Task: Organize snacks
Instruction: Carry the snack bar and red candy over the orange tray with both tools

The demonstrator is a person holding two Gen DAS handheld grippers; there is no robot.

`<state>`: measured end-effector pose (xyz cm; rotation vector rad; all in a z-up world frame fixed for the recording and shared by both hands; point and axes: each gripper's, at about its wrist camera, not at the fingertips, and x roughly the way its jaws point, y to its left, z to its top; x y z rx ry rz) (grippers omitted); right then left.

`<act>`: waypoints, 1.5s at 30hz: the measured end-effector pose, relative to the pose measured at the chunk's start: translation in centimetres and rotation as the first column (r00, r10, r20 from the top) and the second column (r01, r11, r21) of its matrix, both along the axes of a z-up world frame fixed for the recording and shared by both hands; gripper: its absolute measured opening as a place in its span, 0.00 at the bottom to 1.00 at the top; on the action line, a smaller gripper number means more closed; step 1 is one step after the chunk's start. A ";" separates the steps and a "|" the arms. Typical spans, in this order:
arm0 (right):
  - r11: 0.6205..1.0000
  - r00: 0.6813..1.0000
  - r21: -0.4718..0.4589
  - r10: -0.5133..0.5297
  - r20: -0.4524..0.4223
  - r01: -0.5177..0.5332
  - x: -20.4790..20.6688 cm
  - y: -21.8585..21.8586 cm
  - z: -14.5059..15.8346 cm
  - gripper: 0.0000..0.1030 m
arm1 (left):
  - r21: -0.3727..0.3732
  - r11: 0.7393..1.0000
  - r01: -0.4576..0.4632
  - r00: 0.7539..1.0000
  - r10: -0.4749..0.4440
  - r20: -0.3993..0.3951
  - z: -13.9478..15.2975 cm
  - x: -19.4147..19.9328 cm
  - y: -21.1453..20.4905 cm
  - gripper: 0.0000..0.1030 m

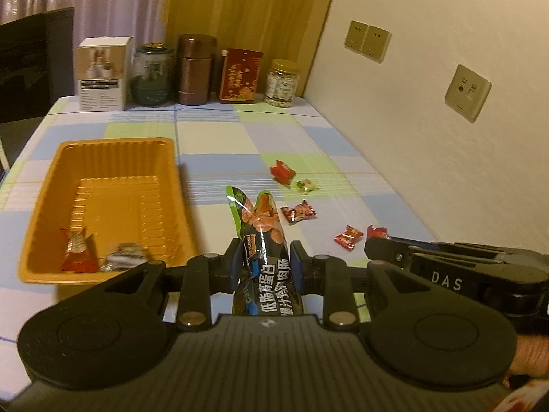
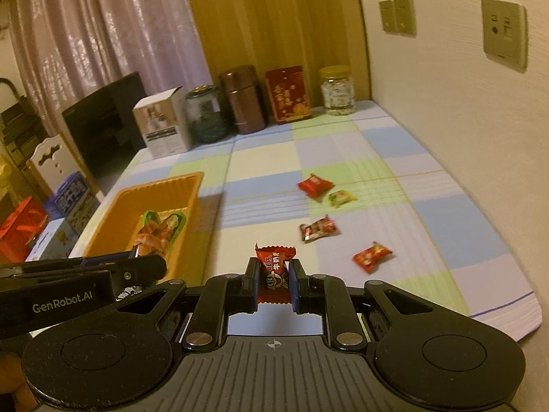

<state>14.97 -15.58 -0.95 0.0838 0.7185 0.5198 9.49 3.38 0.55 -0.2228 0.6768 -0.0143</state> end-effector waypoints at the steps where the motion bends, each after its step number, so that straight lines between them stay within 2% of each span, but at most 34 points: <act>1: 1.000 1.000 -0.001 0.007 0.001 -0.007 -0.3 0.3 0.0 0.17 | 0.001 1.000 -0.007 1.000 0.007 0.001 0.0 -0.3 0.2 0.25; 14: 0.998 0.998 -0.010 0.062 0.027 -0.062 -3.0 3.0 0.8 0.17 | 0.011 0.997 -0.070 0.997 0.070 0.013 0.7 -3.9 3.0 0.25; 28: 0.994 0.994 -0.022 0.104 0.026 -0.104 -3.7 5.5 0.6 0.17 | 0.020 0.990 -0.140 0.990 0.140 0.023 1.0 -6.0 6.0 0.25; 45: 0.981 0.982 -0.025 0.190 -0.021 -0.190 -2.6 11.3 -1.3 0.17 | 0.020 0.973 -0.231 0.973 0.232 -0.020 -0.9 -5.5 11.0 0.25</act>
